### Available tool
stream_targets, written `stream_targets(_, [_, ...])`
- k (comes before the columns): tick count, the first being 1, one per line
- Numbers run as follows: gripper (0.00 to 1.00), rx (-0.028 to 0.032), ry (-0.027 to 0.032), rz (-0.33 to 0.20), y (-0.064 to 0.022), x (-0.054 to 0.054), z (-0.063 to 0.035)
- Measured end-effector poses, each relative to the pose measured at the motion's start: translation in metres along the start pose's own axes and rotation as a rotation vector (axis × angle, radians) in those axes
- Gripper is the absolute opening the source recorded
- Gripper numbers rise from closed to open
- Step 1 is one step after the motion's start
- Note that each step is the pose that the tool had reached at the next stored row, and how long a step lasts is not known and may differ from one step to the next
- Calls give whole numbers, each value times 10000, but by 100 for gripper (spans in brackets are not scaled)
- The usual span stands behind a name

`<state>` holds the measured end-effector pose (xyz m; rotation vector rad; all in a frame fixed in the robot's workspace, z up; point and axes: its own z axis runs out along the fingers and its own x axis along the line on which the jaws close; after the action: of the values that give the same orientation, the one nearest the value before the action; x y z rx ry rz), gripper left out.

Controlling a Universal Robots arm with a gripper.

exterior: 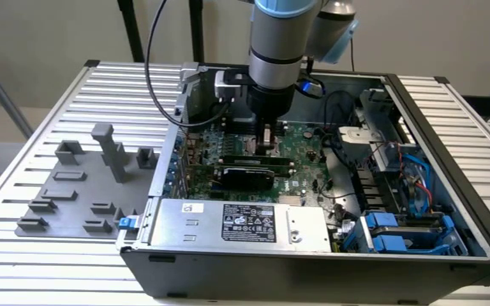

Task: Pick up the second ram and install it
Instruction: 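Press down the second ram until it locks into place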

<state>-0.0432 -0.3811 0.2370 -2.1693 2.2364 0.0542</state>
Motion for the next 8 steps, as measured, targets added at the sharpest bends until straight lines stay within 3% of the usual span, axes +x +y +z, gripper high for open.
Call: stream_targets(8, [0,-24,19,23,0,-1,55])
